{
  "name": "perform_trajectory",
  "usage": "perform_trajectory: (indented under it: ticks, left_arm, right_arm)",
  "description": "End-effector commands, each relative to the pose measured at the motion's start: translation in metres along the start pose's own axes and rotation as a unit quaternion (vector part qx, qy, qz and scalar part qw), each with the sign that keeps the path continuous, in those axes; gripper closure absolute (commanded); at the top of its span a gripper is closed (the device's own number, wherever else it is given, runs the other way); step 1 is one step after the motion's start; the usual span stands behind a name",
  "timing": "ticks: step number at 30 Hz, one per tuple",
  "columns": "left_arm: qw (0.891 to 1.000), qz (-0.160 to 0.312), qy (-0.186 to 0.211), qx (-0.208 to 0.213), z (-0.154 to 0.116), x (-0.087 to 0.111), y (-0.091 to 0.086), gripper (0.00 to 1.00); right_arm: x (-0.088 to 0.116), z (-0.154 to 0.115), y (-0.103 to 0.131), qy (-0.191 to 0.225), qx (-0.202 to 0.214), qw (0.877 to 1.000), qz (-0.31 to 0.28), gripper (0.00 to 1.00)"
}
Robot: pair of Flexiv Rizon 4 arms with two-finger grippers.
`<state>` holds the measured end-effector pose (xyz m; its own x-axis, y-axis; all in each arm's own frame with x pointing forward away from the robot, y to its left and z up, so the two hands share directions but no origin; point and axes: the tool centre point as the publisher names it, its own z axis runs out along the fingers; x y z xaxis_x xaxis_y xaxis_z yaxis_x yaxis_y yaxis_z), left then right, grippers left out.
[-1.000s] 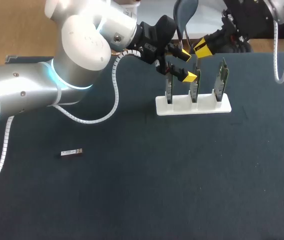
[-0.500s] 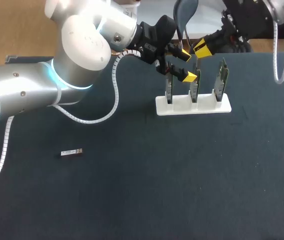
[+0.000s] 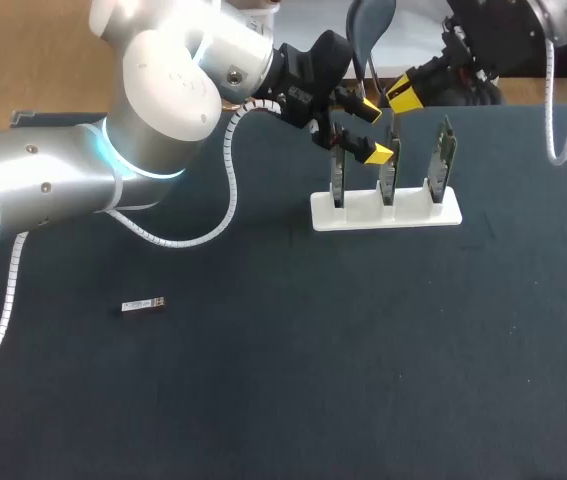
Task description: Pick up the optical module with the left hand, and insert it into the network port with the right hand.
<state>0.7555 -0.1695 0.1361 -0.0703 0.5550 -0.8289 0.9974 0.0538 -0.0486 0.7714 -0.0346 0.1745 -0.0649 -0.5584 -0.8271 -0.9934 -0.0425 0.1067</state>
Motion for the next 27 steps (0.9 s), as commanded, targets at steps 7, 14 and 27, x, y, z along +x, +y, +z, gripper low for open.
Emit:
perform_trajectory:
  ticks: [7,14,27]
  left_arm:
    - [1.0,-0.001,0.003,0.002,0.0008,-0.0015,0.0018,0.0]
    - [1.0,-0.001,0.003,0.002,0.0008,-0.0015,0.0018,0.0]
    - [1.0,-0.001,0.003,0.002,0.0008,-0.0015,0.0018,0.0]
  right_arm:
    - [0.0037,0.001,-0.001,0.003,-0.001,1.0,0.002,1.0]
    - [0.0057,0.0019,-0.0019,0.005,-0.002,1.0,0.005,1.0]
    - [0.0086,0.0045,-0.0038,0.009,-0.003,1.0,0.01,1.0]
